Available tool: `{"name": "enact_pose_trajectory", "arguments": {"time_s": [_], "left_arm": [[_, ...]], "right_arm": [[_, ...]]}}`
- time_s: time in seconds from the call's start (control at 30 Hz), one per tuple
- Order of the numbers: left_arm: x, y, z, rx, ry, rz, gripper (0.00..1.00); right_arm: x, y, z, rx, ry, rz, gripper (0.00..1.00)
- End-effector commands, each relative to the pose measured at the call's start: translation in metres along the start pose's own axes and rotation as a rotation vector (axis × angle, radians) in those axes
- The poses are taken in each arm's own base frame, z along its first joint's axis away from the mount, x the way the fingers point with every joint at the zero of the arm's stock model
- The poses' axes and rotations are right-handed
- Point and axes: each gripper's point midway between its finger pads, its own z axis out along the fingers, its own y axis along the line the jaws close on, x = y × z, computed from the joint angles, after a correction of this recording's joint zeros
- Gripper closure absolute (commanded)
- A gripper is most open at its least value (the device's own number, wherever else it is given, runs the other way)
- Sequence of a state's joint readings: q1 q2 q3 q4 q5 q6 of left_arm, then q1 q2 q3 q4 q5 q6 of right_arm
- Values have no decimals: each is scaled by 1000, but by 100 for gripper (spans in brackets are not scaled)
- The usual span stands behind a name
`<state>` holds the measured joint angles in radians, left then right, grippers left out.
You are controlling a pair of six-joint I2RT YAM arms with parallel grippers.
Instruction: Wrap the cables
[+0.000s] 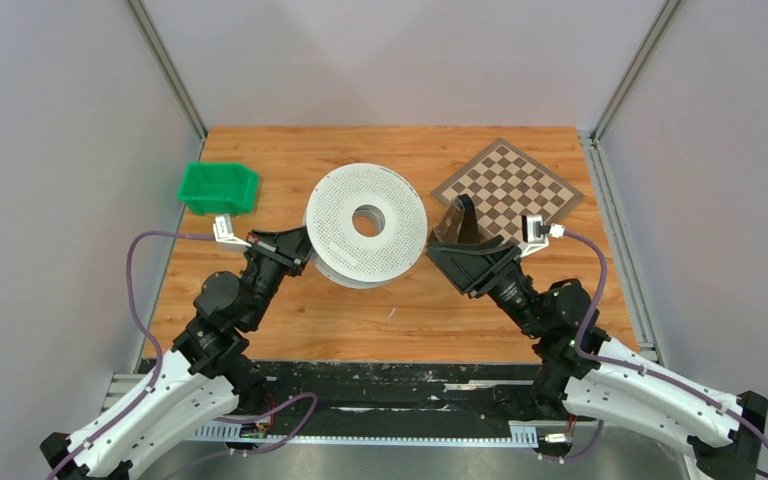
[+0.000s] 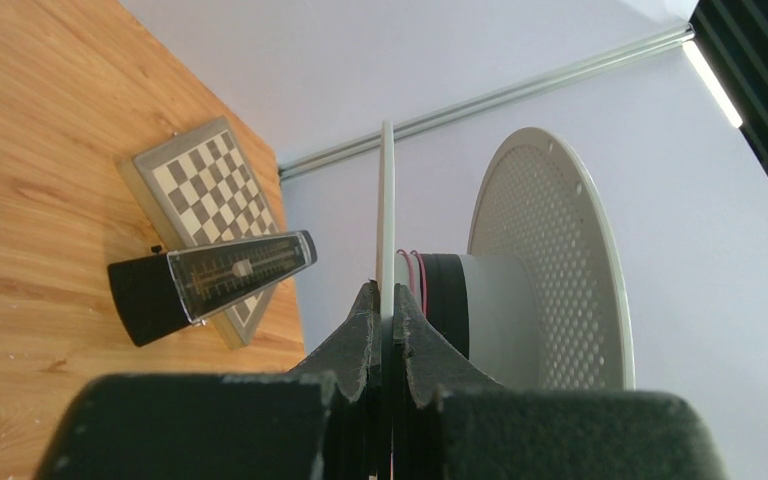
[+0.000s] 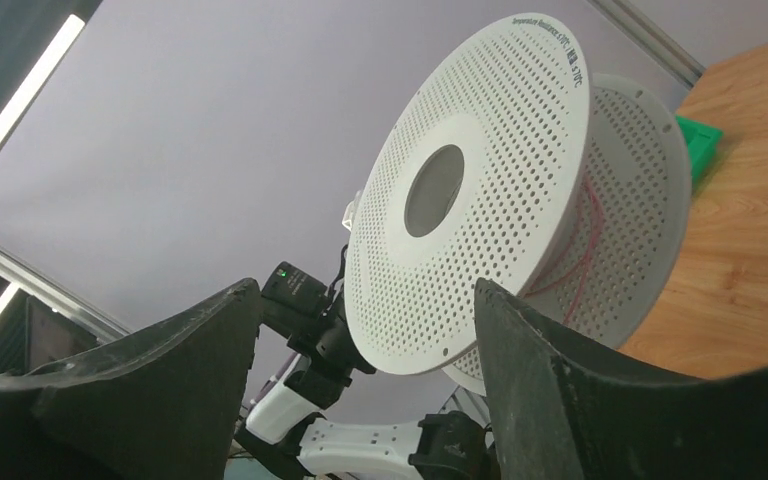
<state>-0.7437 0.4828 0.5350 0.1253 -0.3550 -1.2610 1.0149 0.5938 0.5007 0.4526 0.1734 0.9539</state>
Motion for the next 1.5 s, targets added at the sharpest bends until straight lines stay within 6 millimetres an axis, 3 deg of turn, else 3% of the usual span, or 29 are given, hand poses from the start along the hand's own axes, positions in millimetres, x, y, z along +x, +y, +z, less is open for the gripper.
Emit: {"name": "enact_pose_trajectory", "arguments": {"time_s": [0.0,0.17,0.33,0.5,0.8,1.07,1.2,1.33,1.47], "left_arm": [[-15,-46,-4,150,-36,-112,100],[-16,-46,-6,152,-38,-108,100],[-18,-44,-8,147,-47,-100,100],[-17,-46,-6,149,-43,-97,100],[-9,-47,-2,153,-8,-107,100],[-2,-46,-5,179,24,-140,100],[0,-41,-5,170,28,-149,100],[6,-32,-5,142,46,-179,100],[8,-27,-4,131,52,-189,89]], "right_arm": [[1,15,15,-36,36,-31,23],[0,8,24,15,32,-24,24],[-15,7,20,50,-19,-63,24],[-27,-14,16,135,-72,-152,24],[-9,-11,30,70,9,-91,25],[2,2,31,-84,24,62,51],[0,1,28,-94,2,123,77],[-8,0,23,-113,-49,204,90],[-12,-5,25,-87,-71,240,100]]}}
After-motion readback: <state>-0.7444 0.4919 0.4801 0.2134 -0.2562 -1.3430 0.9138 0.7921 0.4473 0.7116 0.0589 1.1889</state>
